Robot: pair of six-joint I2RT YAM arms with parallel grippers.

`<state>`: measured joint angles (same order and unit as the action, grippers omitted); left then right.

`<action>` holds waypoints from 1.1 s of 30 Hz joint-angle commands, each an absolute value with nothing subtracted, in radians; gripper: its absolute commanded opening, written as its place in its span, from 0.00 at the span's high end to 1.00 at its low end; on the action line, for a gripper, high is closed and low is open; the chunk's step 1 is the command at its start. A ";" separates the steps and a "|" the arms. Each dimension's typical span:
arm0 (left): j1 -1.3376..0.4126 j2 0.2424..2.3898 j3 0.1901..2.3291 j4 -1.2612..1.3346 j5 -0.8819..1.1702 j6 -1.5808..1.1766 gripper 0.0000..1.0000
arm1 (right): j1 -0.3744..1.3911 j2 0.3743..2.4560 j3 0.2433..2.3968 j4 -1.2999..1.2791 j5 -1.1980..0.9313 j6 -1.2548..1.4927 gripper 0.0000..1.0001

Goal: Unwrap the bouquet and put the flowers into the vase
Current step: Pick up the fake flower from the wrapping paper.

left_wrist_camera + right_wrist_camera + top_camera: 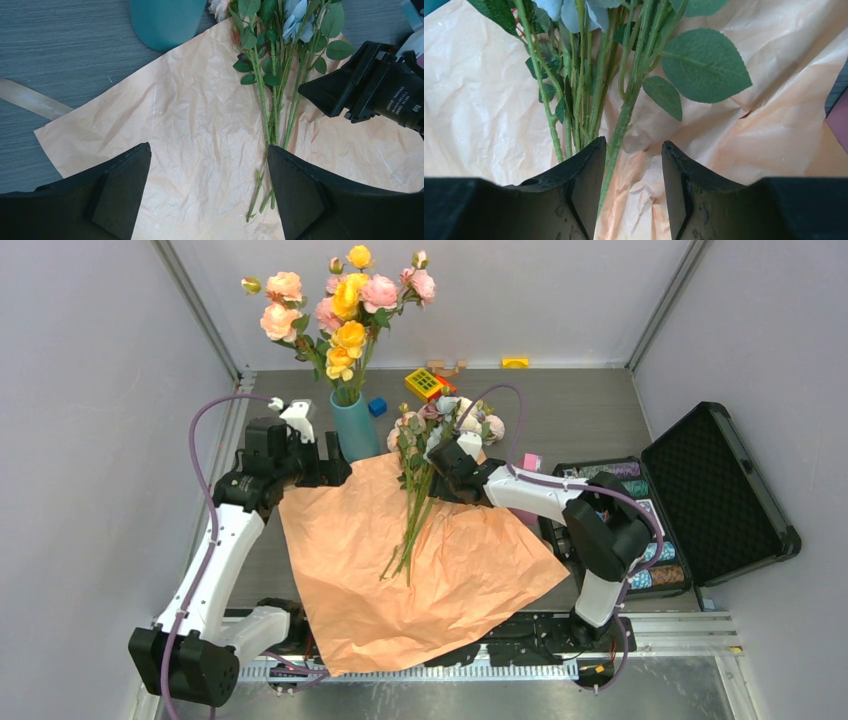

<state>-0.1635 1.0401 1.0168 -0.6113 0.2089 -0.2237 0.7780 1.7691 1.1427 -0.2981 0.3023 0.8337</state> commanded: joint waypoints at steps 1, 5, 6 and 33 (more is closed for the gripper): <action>-0.163 1.012 1.015 -0.616 0.199 -0.201 0.11 | 0.786 1.796 1.193 -0.249 0.369 0.850 0.50; -0.162 1.007 1.014 -0.619 0.186 -0.198 0.11 | 0.785 1.826 1.211 -0.248 0.363 0.848 0.54; -0.163 1.008 1.014 -0.620 0.186 -0.198 0.11 | 0.786 1.832 1.214 -0.247 0.361 0.851 0.55; -0.163 1.007 1.011 -0.624 0.175 -0.192 0.11 | 0.781 1.857 1.182 -0.197 0.420 0.919 0.94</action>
<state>-0.1635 1.0271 1.0161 -0.6231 0.1825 -0.2020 0.7799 1.8362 1.1736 -0.2382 0.3740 0.8940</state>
